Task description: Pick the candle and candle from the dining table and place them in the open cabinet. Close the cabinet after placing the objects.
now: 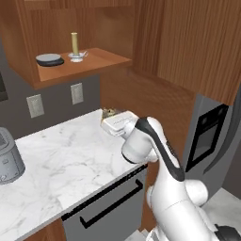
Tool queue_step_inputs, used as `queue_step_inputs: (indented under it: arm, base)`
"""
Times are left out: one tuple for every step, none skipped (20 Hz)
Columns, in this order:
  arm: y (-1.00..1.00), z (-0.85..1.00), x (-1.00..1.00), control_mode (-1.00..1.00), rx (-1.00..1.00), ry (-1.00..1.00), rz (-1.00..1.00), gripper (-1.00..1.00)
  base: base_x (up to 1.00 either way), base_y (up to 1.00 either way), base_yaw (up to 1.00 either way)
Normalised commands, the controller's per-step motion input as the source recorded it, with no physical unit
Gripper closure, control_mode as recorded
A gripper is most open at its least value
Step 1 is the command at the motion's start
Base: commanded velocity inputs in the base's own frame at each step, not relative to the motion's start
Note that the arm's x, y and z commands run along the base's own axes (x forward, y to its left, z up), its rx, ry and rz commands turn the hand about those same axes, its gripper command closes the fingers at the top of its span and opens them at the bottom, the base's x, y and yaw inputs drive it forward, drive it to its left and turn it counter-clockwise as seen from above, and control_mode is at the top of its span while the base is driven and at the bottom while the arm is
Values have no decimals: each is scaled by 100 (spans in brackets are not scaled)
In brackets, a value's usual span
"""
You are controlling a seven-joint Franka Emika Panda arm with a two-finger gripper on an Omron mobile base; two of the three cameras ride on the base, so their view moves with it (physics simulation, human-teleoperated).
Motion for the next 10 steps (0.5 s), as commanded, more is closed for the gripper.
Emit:
queue_step_inputs:
  arm:
    - [1,51,12,-100,-7,5,-30,100]
    - [4,55,11,-100,-7,6,-30,100]
    - [3,62,4,-100,-6,7,-29,100]
    - [0,67,0,-100,-4,7,-29,100]
    - [0,68,0,-100,-1,8,-26,100]
    - [0,70,0,-100,-1,7,-25,100]
    - [0,72,0,-100,-2,5,-24,100]
    - [0,73,0,-100,-3,5,-23,100]
    - [0,76,0,-100,-3,7,-22,100]
    - [0,76,0,-100,-3,7,-22,100]
  base:
    - [0,0,0]
    - [0,0,0]
    - [0,0,0]
    - [0,0,0]
    - [0,0,0]
    - [0,0,0]
    - [0,0,0]
    - [0,0,0]
    - [0,0,0]
    - [0,0,0]
